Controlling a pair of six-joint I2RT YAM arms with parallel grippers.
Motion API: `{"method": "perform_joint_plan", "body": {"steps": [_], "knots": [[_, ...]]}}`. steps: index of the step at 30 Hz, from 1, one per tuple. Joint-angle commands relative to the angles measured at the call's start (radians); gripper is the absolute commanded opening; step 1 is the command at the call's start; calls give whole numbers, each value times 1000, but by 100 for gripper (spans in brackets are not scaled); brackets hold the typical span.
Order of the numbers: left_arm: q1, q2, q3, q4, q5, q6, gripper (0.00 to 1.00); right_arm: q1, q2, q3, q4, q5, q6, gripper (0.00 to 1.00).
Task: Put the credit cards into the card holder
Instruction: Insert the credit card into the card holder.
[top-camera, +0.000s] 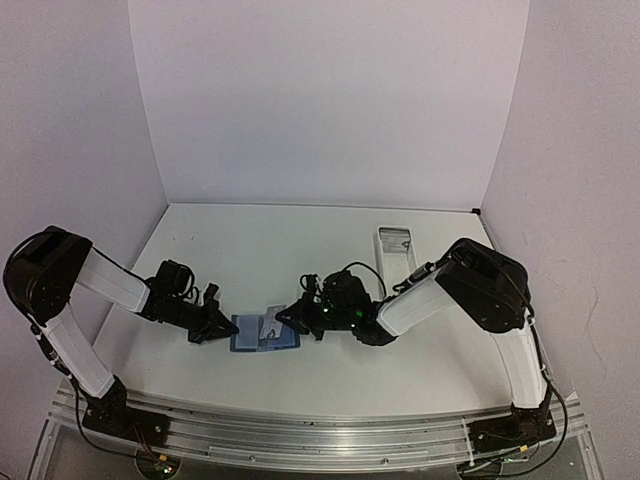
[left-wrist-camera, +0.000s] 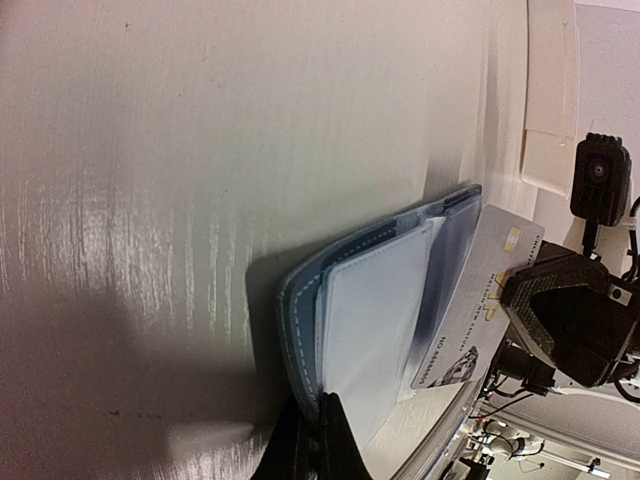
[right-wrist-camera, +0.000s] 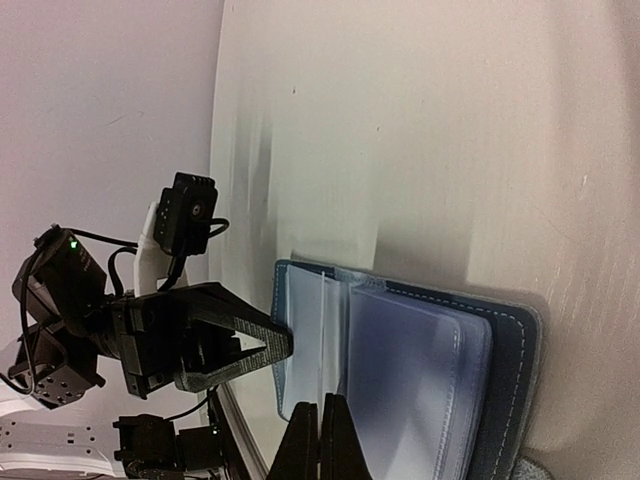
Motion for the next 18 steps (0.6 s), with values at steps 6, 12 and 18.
{"method": "perform_joint_plan", "body": {"steps": [6,12,18], "knots": [[0,36,-26,-99,-115,0,0,12,35,35,3,44,0,0],[0,39,-25,-97,-113,0,0,22,67,62,-18,38,-6,0],[-1,39,-24,-96,-112,1,0,30,73,62,-49,38,-19,0]]}}
